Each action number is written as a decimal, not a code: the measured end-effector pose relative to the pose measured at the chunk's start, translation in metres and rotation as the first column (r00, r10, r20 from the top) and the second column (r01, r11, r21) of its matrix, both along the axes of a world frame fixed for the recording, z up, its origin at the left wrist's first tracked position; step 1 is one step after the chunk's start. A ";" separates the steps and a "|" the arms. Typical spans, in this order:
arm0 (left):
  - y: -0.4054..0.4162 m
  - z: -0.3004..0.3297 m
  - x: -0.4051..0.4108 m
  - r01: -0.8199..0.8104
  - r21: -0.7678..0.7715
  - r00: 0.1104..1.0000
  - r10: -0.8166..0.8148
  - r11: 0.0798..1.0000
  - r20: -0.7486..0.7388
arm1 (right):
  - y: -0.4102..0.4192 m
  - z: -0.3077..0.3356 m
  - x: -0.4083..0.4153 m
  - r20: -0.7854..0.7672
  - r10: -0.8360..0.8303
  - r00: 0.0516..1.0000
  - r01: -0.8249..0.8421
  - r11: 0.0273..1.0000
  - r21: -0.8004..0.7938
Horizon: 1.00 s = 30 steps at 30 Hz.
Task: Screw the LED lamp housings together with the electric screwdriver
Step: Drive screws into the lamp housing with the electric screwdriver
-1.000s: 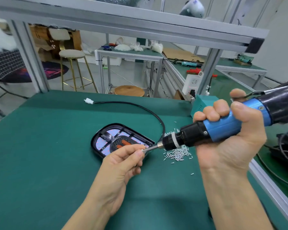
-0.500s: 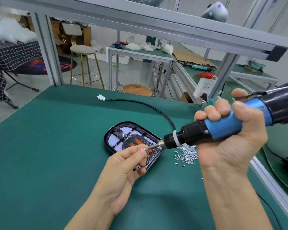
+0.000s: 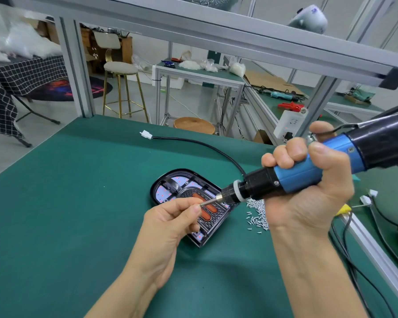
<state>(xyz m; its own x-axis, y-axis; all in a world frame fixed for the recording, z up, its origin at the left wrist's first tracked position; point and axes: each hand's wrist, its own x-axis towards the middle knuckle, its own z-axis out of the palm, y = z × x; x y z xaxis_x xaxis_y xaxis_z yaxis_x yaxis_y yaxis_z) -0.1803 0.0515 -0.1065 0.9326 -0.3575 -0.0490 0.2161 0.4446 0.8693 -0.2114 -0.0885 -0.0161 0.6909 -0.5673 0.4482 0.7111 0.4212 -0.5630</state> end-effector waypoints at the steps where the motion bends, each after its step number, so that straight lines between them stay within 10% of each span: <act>1: 0.004 0.000 0.003 0.007 0.015 1.000 -0.007 1.000 0.007 | 0.002 -0.002 0.002 -0.007 0.003 1.000 -0.003 1.000 0.002; 10: 0.032 -0.006 0.037 -0.156 0.383 0.970 0.068 0.910 0.234 | 0.018 -0.021 0.043 -0.059 0.036 0.998 -0.034 0.998 0.045; 21: 0.038 -0.029 0.080 -0.423 0.808 0.904 0.121 0.411 0.411 | 0.034 -0.050 0.096 -0.155 -0.067 0.986 0.046 0.989 -0.139; 30: 0.033 -0.027 0.084 -0.238 0.866 0.970 0.066 0.441 0.233 | 0.042 -0.061 0.106 -0.153 -0.100 0.983 0.056 0.961 -0.271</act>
<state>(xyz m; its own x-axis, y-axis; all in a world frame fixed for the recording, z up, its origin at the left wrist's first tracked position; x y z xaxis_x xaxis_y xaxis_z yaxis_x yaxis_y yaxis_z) -0.0961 0.0847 -0.1336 0.9921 -0.0520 -0.1142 0.0647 -0.5681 0.8204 -0.1050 -0.0470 -0.0772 0.7256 -0.4985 0.4743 0.6247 0.1884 -0.7578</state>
